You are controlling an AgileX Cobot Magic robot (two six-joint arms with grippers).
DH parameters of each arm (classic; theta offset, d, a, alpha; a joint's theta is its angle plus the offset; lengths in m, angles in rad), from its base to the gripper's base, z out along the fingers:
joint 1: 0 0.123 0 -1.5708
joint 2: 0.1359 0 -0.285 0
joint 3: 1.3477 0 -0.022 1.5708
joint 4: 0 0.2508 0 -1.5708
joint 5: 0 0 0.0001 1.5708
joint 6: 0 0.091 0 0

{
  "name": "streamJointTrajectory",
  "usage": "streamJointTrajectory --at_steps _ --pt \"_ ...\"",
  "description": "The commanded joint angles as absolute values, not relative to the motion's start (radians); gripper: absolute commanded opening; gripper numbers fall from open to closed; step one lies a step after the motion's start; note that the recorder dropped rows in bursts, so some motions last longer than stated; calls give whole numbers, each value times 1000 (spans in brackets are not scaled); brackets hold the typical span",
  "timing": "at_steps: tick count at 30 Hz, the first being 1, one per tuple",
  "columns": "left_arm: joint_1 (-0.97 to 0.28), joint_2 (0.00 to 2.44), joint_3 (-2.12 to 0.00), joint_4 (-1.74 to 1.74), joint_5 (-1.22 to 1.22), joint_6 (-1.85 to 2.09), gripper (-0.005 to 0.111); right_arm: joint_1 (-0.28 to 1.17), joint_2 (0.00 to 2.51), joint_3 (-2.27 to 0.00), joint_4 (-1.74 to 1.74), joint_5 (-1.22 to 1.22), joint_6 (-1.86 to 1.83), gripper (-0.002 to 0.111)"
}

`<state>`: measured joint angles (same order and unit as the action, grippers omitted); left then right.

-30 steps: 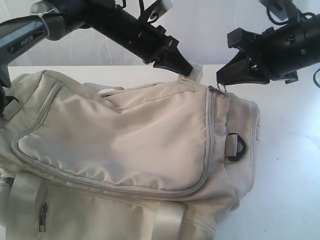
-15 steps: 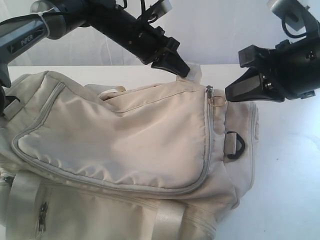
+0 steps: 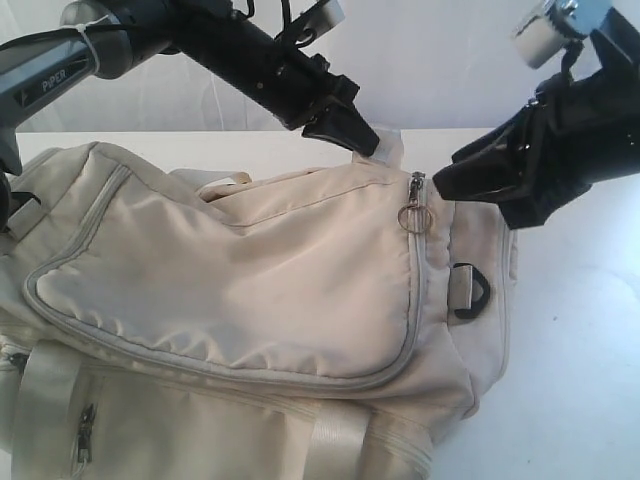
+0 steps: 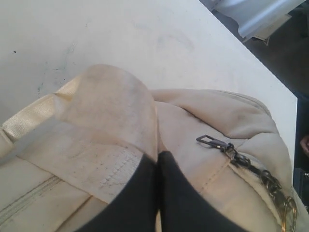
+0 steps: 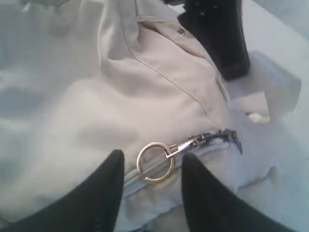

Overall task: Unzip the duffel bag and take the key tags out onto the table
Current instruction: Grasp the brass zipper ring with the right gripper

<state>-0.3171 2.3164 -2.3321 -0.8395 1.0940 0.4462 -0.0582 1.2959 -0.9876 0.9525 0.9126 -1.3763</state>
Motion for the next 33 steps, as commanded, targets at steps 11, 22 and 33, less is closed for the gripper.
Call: streamJointTrajectory --at_steps 11,22,33 --pt "-322 2293 -2338 -859 1138 447 0 163 1357 -917 805 577 -1511 65" --pt "-322 2293 -2338 -862 1140 451 0 170 1421 -917 798 527 -1432 57" --pt "-322 2293 -2338 -862 1140 467 0 170 1364 -917 781 615 -1383 16"
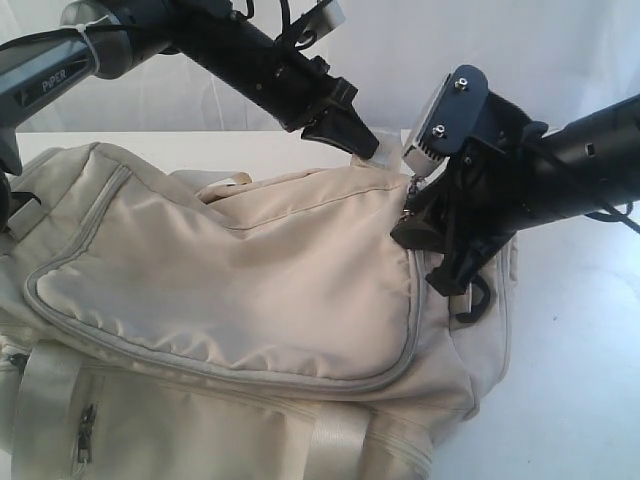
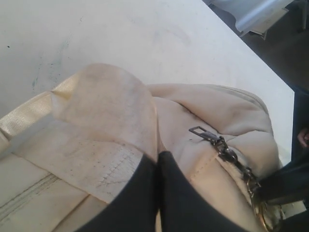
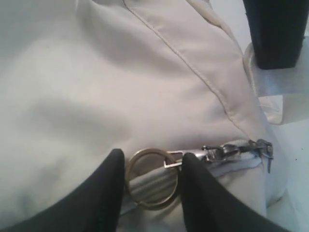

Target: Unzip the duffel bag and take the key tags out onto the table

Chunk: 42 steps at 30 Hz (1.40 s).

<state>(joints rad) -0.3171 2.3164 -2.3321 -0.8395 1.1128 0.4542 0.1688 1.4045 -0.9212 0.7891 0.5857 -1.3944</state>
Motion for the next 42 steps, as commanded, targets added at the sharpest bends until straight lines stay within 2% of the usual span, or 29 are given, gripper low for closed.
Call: streamJointTrajectory --at_steps 1,4,16,42 --pt "-322 2293 -2338 -862 1140 467 0 170 1349 -917 781 616 -1383 13" --pt "-322 2293 -2338 -862 1140 467 0 168 1303 -917 767 616 -1346 0" --pt "-322 2293 -2338 -862 1132 467 0 168 1238 -917 486 696 -847 0" --pt "-297 2293 -2338 -862 1017 409 0 184 1165 -917 684 1142 -803 0"
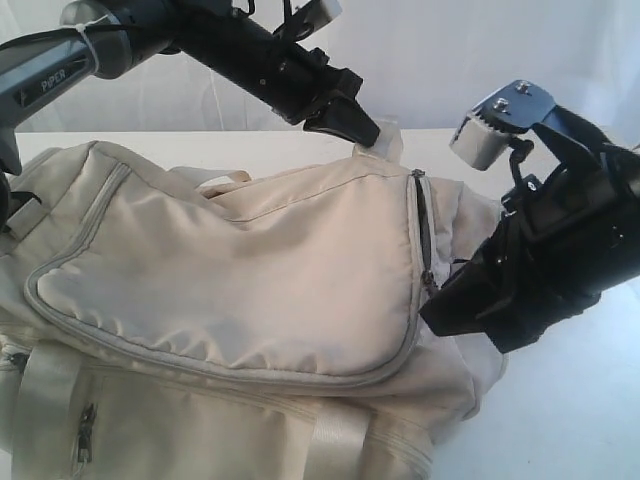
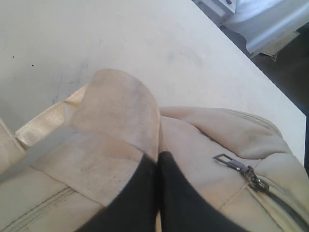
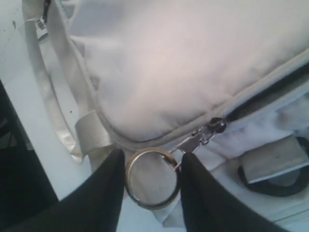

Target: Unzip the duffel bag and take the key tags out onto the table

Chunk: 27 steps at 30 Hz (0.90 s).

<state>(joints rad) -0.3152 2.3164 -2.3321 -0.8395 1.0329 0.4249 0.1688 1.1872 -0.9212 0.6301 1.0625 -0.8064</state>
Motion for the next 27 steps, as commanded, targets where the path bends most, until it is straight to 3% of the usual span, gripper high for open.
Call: streamJointTrajectory --at_steps 1,9,15,16,18,19,20,21,23,27 --pt "-291 2293 -2338 -862 1019 406 0 193 1165 -917 683 1145 -803 0" --pt "-279 2293 -2338 -860 1043 397 0 372 1165 -788 772 1009 -803 0" --pt "-279 2293 -2338 -860 1038 445 0 398 1167 -743 777 898 -775 2" --pt "-279 2293 -2338 -860 1038 445 0 398 1167 -743 777 890 -762 5" --pt "-279 2293 -2338 -858 1036 450 7 398 1167 -745 777 876 -754 24" --pt "-279 2291 -2342 -858 1044 452 21 398 1167 -756 777 873 -754 40" --pt "-279 2291 -2349 -858 1049 452 27 398 1163 -768 770 875 -754 48" --pt "-269 2291 -2380 -855 1075 460 44 398 1149 -796 748 877 -733 56" --pt "-239 2291 -2441 -853 1130 462 54 398 1117 -855 627 875 -629 56" --pt "-167 2252 -2522 -856 1221 454 45 398 1049 -924 281 875 -333 56"
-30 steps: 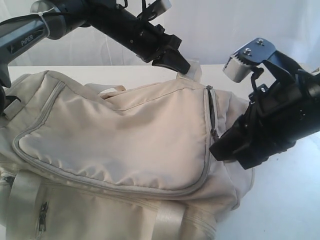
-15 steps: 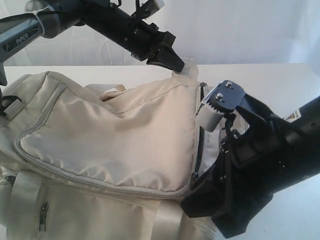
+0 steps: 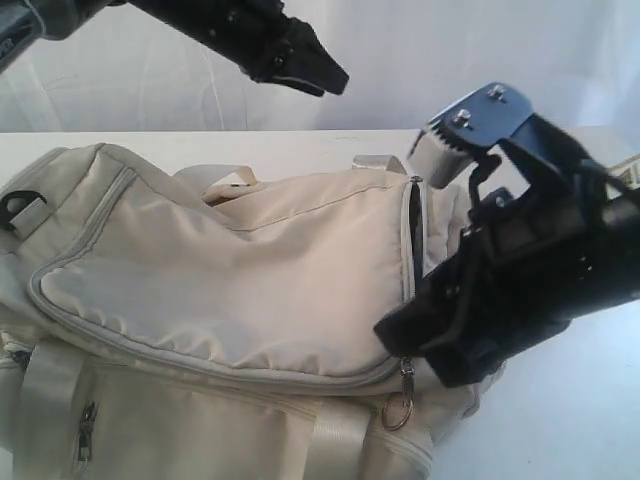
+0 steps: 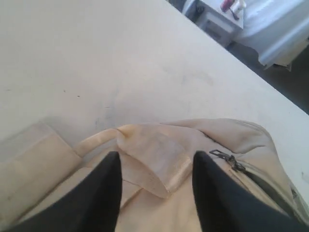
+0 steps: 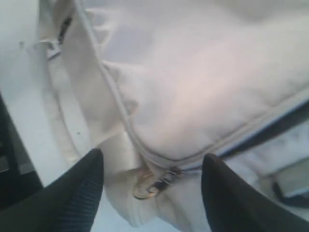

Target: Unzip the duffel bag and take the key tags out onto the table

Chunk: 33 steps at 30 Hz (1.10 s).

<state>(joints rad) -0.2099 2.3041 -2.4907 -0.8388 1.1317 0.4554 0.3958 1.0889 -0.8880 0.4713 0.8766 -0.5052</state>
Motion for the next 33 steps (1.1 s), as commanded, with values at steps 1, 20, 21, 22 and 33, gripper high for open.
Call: streamJointTrajectory --at_steps 1,20,21,22,33 --pt "-147 2219 -2486 -850 1221 467 41 396 1034 -938 223 877 -292 54" --pt "-92 1442 -1478 -454 1168 506 0 256 1006 -968 217 874 -312 49" --pt "-92 1374 -1400 -490 1144 523 0 256 1006 -968 224 874 -314 49" --pt "-94 1302 -1323 -555 1111 542 0 256 1006 -968 230 876 -314 49" --pt "-346 838 -801 -842 815 710 0 256 1118 -1050 347 990 -417 42"
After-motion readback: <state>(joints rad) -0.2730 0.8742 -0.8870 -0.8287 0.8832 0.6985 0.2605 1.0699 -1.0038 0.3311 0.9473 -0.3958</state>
